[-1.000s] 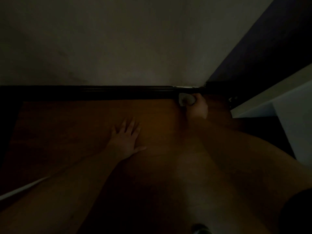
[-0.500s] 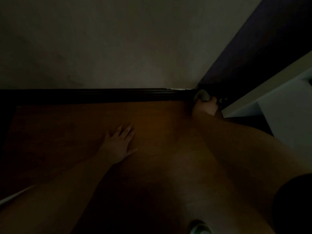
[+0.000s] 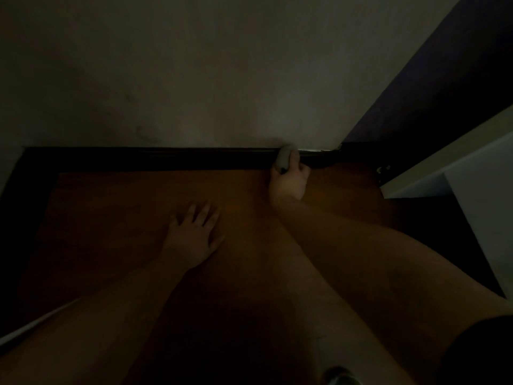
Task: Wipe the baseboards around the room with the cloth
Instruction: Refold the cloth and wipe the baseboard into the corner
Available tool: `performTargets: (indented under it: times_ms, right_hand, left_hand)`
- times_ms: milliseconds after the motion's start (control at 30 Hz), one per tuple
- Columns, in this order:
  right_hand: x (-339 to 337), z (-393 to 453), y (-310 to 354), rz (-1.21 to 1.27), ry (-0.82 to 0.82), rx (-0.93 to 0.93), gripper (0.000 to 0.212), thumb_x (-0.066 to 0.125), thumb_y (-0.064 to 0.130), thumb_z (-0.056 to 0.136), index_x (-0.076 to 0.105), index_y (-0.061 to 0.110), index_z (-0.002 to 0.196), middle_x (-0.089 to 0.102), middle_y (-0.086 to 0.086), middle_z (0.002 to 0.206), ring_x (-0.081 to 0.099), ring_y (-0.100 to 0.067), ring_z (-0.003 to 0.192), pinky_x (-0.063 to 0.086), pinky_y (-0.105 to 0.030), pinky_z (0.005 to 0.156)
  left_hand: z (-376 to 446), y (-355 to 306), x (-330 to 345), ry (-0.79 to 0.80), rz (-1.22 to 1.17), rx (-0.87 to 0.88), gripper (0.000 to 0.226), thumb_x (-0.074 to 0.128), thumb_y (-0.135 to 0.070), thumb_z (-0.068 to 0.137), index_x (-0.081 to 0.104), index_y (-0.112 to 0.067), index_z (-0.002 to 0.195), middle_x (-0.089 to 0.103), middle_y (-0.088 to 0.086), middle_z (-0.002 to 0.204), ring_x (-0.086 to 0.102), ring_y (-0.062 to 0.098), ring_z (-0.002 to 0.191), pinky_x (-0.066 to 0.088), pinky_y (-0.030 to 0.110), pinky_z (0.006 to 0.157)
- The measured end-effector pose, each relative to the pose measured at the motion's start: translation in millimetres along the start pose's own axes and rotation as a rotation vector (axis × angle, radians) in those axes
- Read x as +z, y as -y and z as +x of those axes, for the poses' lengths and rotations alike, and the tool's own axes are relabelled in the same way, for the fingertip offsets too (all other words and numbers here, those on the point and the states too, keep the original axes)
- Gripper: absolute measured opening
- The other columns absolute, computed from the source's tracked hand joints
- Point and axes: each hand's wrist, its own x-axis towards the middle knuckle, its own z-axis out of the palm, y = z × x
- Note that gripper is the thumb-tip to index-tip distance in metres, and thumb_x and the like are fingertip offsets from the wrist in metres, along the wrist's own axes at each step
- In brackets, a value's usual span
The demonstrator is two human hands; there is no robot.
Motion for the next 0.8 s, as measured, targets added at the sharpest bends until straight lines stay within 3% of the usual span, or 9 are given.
performTargets:
  times_ms: [133,233,367,500,633,800]
  right_hand:
    - [5.4,-12.9,4.2,0.065,0.133,-0.121,0.063,0.062,0.02,0.094,0.036,0.029,0.15,0.034,-0.008,0.143,0.05,-0.025,0.12,0.04,-0.034,0.107]
    - [-12.0,-11.7,-2.1,0.042,0.175,-0.262,0.06,0.068,0.018,0.09,0.046,0.024,0.145,0.045,-0.009,0.138,0.052,-0.023,0.119,0.036,-0.02,0.098]
    - [-47.8,5.5,-21.0,0.19,-0.002,-0.052,0.057,0.067,0.027,0.09,0.047,0.023,0.144,0.053,-0.009,0.137,0.053,-0.026,0.121,0.045,-0.034,0.1]
    - [-80.6,28.1,-40.8,0.146,-0.136,0.099,0.059,0.062,0.027,0.094,0.04,0.026,0.148,0.044,-0.012,0.145,0.048,-0.031,0.128,0.044,-0.04,0.104]
    - [-74.2,32.0,-34.6,0.118,-0.141,0.171,0.06,0.061,0.024,0.095,0.036,0.026,0.15,0.035,-0.015,0.148,0.044,-0.033,0.13,0.039,-0.036,0.103]
    - [-17.0,0.0,13.0,0.172,-0.09,0.2,0.066,0.058,0.028,0.096,0.026,0.029,0.154,0.028,-0.014,0.148,0.046,-0.034,0.123,0.039,-0.038,0.106]
  left_hand:
    - [2.9,1.1,-0.7,-0.049,0.045,-0.004,0.072,0.01,-0.067,0.097,-0.014,-0.033,0.156,-0.017,-0.007,0.164,-0.011,0.024,0.152,0.007,0.065,0.116]
    - [9.1,-0.7,-5.3,-0.08,0.043,0.009,0.072,0.01,-0.067,0.097,-0.015,-0.033,0.155,-0.015,-0.006,0.165,-0.01,0.025,0.152,0.007,0.066,0.114]
    - [18.3,-8.9,-8.3,-0.072,0.043,0.044,0.074,0.008,-0.069,0.095,-0.015,-0.033,0.155,-0.017,-0.005,0.164,-0.01,0.026,0.152,0.009,0.067,0.114]
    - [19.9,-21.0,-9.8,-0.056,0.018,0.061,0.074,0.009,-0.069,0.095,-0.017,-0.033,0.155,-0.019,-0.007,0.164,-0.012,0.025,0.151,0.009,0.067,0.115]
    - [13.7,-16.7,-3.0,-0.065,0.021,0.049,0.076,0.009,-0.069,0.095,-0.016,-0.03,0.155,-0.017,-0.007,0.164,-0.011,0.026,0.152,0.01,0.066,0.115]
    - [4.1,5.9,7.9,-0.095,0.001,-0.014,0.078,0.012,-0.07,0.095,-0.012,-0.029,0.157,-0.012,-0.006,0.165,-0.006,0.033,0.151,0.01,0.065,0.115]
